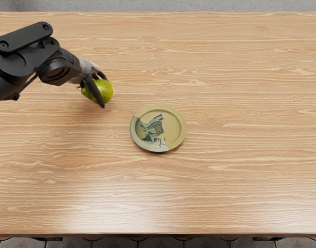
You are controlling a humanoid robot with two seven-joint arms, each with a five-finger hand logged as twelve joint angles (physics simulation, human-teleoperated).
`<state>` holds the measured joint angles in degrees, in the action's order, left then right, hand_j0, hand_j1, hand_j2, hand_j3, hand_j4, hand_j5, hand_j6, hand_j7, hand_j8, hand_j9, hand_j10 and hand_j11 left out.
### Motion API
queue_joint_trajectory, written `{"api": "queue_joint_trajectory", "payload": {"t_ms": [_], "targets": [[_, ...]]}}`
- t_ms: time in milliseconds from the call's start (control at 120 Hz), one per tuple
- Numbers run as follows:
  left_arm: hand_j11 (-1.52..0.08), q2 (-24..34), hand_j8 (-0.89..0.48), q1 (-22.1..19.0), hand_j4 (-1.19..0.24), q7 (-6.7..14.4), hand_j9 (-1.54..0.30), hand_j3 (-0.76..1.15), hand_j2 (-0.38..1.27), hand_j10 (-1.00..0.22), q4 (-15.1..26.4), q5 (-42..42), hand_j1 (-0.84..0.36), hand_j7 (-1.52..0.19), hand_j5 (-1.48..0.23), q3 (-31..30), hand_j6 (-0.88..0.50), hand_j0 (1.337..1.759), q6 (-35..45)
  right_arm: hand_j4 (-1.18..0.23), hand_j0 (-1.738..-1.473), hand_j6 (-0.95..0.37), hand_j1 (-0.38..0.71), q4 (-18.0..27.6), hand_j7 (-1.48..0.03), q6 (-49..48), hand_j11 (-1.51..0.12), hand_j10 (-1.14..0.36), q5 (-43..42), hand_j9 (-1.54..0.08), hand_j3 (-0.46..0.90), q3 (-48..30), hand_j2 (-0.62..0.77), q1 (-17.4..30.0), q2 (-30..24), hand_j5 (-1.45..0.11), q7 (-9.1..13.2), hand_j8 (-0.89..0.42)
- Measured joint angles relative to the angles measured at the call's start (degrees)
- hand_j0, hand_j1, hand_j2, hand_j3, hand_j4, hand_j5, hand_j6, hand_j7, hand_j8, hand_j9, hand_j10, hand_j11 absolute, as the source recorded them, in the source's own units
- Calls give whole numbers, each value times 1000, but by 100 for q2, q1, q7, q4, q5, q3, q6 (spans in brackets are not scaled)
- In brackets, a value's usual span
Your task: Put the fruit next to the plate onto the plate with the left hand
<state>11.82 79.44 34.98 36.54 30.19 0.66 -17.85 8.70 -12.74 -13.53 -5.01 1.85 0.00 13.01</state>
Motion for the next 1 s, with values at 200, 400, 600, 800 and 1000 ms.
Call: {"api": "queue_joint_trajectory", "payload": {"t_ms": [200, 400, 600, 800, 1000], "targets": [[-885, -420, -340, 50, -398, -1, -874, 0, 162, -591, 4, -29, -155, -870, -838, 279, -306, 1652, -150, -22, -1658, -22, -322, 0, -29, 0, -29, -22, 0, -29, 0, 0, -5, 0, 0, -29, 0, -22], [-882, -698, -338, 193, -396, 0, -873, 0, 152, -592, 5, -33, -147, -870, -840, 732, -304, 1652, -604, -22, -1658, -22, -322, 0, -29, 0, -29, -22, 0, -29, 0, 0, -5, 0, 0, -29, 0, -22], [-882, -1152, -314, 124, -384, 1, -875, 0, 225, -579, 11, -27, -181, -872, -854, 793, -294, 1653, -829, -22, -1658, -22, -322, 0, -29, 0, -29, -22, 0, -29, 0, 0, -5, 0, 0, -29, 0, -22], [-855, -1182, -297, 70, -362, 1, -850, 0, 185, -565, 12, -10, -192, -847, -839, 724, -285, 1652, -951, -22, -1658, -22, -322, 0, -29, 0, -29, -22, 0, -29, 0, 0, -5, 0, 0, -29, 0, -22], [-349, -1182, -128, 236, -156, 1, -347, 0, 79, -234, 8, -9, 120, -347, -346, 463, -106, 1656, -1176, -22, -1658, -22, -322, 0, -29, 0, -29, -22, 0, -29, 0, 0, -5, 0, 0, -29, 0, -22]]}}
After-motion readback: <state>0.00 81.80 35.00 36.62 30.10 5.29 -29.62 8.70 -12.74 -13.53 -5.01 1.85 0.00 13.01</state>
